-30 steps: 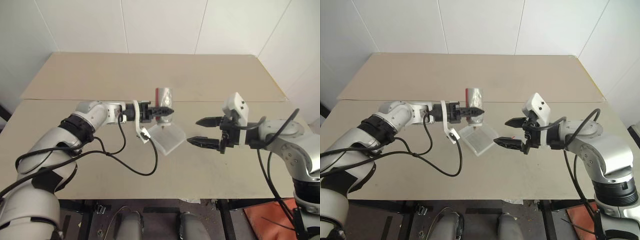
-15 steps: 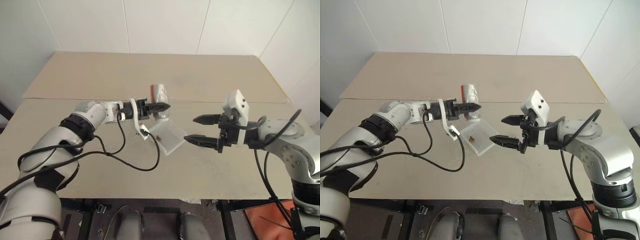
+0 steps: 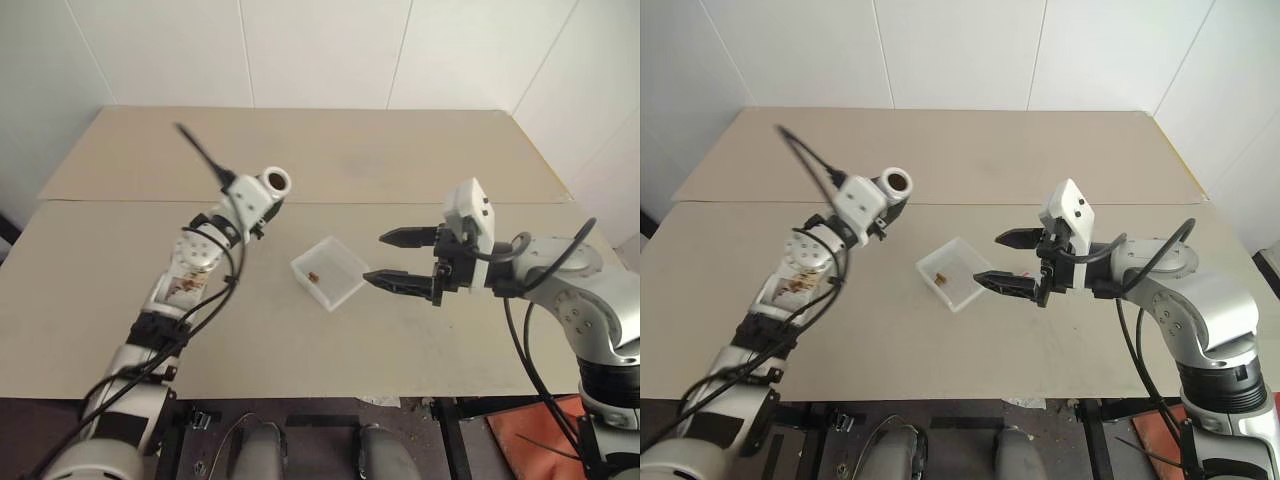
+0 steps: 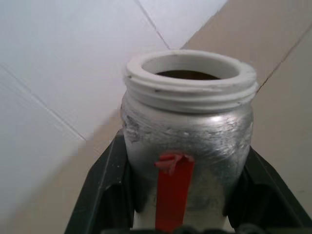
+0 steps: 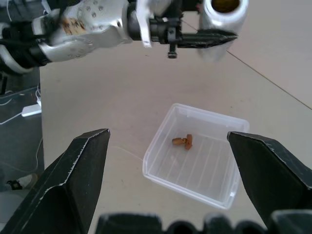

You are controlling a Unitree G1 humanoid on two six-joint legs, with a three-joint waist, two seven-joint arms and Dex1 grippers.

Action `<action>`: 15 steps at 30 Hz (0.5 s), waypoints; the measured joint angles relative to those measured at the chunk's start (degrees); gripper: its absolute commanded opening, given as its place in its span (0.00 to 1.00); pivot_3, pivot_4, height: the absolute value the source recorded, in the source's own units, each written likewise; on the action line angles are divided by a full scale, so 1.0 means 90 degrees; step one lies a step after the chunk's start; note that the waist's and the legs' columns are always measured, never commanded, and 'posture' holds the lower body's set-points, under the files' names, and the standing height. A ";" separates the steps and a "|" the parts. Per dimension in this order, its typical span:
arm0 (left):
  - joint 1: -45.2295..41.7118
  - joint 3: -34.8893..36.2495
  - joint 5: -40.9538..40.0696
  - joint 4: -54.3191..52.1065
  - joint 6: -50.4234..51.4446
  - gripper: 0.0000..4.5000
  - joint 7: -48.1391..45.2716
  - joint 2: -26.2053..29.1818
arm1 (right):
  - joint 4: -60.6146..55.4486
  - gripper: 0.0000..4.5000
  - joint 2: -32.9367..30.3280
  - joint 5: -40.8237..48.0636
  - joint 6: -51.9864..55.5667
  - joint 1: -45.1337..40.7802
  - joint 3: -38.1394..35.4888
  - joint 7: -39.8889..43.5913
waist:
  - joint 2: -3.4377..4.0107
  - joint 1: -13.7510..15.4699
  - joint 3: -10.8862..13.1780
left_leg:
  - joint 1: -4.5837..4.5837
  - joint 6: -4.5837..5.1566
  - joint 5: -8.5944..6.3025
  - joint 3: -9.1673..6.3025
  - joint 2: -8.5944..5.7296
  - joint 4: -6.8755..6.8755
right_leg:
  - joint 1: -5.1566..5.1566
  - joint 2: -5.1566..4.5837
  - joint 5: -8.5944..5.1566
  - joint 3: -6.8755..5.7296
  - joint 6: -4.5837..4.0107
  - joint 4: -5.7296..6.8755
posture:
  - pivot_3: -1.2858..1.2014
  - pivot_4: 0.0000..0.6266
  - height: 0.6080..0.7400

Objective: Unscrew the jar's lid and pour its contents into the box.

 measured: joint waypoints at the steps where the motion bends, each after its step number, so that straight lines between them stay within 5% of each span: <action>1: 0.0068 0.0119 -0.0213 -0.0191 0.0331 0.43 -0.0043 -0.0016 | 0.0008 1.00 0.0000 -0.0004 -0.0031 0.0000 0.0002 0.0005 | 0.0000 -0.0002 0.0000 | 0.0003 0.0000 0.0000 -0.0001 -0.0001 0.0000 | 0.0002 0.0000 0.0000 0.0000 0.0000 -0.0002 | 0.52 0.24 1.00; 6: 0.1064 0.0704 -0.0999 -0.1256 0.1456 0.43 -0.0057 -0.0241 | 0.0023 1.00 -0.0038 -0.0114 -0.0120 0.0006 0.0014 0.0103 | 0.0000 -0.0020 -0.0001 | 0.0019 0.0000 0.0000 0.0000 -0.0002 -0.0002 | 0.0012 0.0001 0.0000 0.0006 0.0000 -0.0007 | 0.52 0.24 1.00; 14: 0.1778 0.0894 -0.0938 -0.0928 0.0616 0.43 -0.0091 -0.0694 | 0.0026 1.00 -0.0055 -0.0120 -0.0217 0.0009 0.0012 0.0200 | -0.0001 0.0002 -0.0002 | 0.0026 0.0000 0.0000 0.0002 -0.0003 -0.0003 | 0.0018 -0.0001 0.0000 0.0006 -0.0001 -0.0013 | 0.52 0.24 1.00; 15: 0.1830 0.0899 -0.0878 -0.0847 0.0423 0.51 -0.0121 -0.0710 | 0.0026 1.00 -0.0072 -0.0119 -0.0224 0.0016 0.0011 0.0229 | -0.0001 0.0002 -0.0002 | 0.0026 0.0000 0.0000 0.0002 -0.0003 -0.0004 | 0.0018 -0.0001 0.0000 0.0006 -0.0001 -0.0013 | 0.52 0.24 1.00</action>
